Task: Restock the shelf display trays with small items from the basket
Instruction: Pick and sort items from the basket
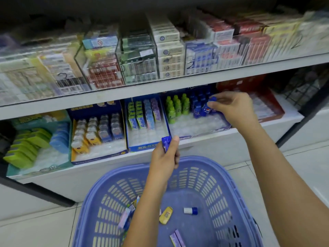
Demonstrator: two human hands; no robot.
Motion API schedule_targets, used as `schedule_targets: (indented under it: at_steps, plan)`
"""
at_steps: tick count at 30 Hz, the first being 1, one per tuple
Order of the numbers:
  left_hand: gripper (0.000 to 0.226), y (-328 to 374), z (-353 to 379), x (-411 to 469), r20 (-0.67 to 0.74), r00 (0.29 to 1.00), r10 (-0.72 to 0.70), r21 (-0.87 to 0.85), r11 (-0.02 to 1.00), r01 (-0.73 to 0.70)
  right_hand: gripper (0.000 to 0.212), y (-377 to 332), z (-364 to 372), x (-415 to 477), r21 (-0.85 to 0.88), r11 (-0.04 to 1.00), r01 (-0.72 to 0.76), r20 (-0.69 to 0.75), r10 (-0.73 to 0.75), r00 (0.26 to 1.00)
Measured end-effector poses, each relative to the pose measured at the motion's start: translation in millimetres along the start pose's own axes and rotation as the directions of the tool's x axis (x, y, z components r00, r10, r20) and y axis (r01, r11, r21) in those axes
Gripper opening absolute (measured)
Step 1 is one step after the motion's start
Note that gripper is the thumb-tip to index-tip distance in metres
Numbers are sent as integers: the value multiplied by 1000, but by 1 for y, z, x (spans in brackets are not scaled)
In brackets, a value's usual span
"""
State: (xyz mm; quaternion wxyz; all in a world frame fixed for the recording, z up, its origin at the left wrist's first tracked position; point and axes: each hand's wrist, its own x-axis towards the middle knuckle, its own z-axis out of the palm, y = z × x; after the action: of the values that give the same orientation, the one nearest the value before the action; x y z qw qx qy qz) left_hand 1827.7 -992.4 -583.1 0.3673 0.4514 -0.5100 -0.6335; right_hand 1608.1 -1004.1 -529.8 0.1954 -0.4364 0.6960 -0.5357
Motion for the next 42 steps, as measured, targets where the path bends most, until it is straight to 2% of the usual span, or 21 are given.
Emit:
schedule_targets:
  at_steps: [3, 5, 9, 12, 14, 17, 19, 22, 24, 26, 27, 28, 29, 30, 31, 32, 33, 36, 38, 40, 42]
  plan:
    - [34, 0, 2, 7, 6, 982, -188, -184, 965, 186, 26, 16, 11, 20, -120, 993, 20, 70, -11, 997]
    - [35, 1, 2, 11, 37, 965, -261, -294, 920, 260, 31, 24, 18, 26, -173, 985, 14, 133, 9, 991]
    - [33, 1, 0, 11, 102, 967, -233, -365, 896, 254, 29, 32, 21, 32, -209, 978, 5, 219, 42, 975]
    - [32, 0, 2, 9, 139, 967, -215, -365, 896, 252, 32, 30, 19, 38, -332, 943, -12, 271, 108, 956]
    - [28, -2, 1, 7, 162, 965, -205, -361, 898, 252, 34, 30, 20, 39, -360, 932, -30, 269, 134, 954]
    - [24, -4, -5, 6, 205, 960, -188, -346, 904, 251, 34, 33, 24, 35, -312, 948, -66, 233, 144, 962]
    - [29, -2, -8, 5, 237, 955, -176, -359, 898, 255, 34, 33, 26, 35, -327, 941, -81, 225, 161, 961]
    - [32, 5, -7, 5, 299, 942, -154, -486, 825, 289, 33, 27, 26, 34, -378, 925, -45, 246, 147, 958]
    - [31, 9, -3, 6, 307, 942, -139, -569, 766, 299, 39, 21, 22, 27, -379, 925, 2, 182, 72, 981]
    - [32, 14, 1, 9, 280, 952, -125, -629, 725, 281, 41, 13, 15, 13, -281, 960, 19, 122, 16, 992]
    - [31, 17, 4, 10, 262, 956, -130, -644, 715, 274, 43, 6, 10, 5, -150, 989, -2, 188, 31, 982]
    - [29, 21, 9, 12, 245, 958, -146, -654, 705, 275, 49, -2, 5, -5, -2, 999, -44, 326, 42, 944]
    - [27, 25, 13, 13, 234, 958, -167, -671, 685, 283, 57, -10, 1, -15, 104, 991, -85, 485, 25, 874]
    - [26, 29, 19, 14, 228, 957, -181, -692, 661, 290, 61, -16, -1, -23, 144, 985, -94, 600, -11, 800]
    - [26, 33, 24, 16, 229, 955, -187, -710, 639, 295, 58, -21, 0, -29, 158, 985, -66, 650, -53, 758]
    - [25, 37, 29, 18, 234, 955, -184, -720, 627, 297, 50, -25, 1, -33, 167, 986, -18, 639, -94, 764]
    - [23, 40, 33, 19, 238, 955, -178, -722, 625, 297, 38, -28, 2, -35, 171, 985, 25, 580, -121, 805]
    - [33, 46, 41, 19, 265, 952, -156, -672, 678, 298, 15, -34, -5, -31, 228, 973, 16, 427, -115, 897]
    - [39, 45, 45, 19, 293, 944, -152, -617, 724, 308, 9, -34, -15, -27, 250, 968, -23, 383, -77, 920]
    - [31, 42, 51, 21, 300, 940, -163, -583, 748, 316, 8, -30, -22, -24, 275, 960, -53, 340, -46, 939]
    - [24, 41, 59, 24, 296, 939, -172, -603, 729, 324, 7, -27, -26, -23, 313, 946, -87, 318, -18, 948]
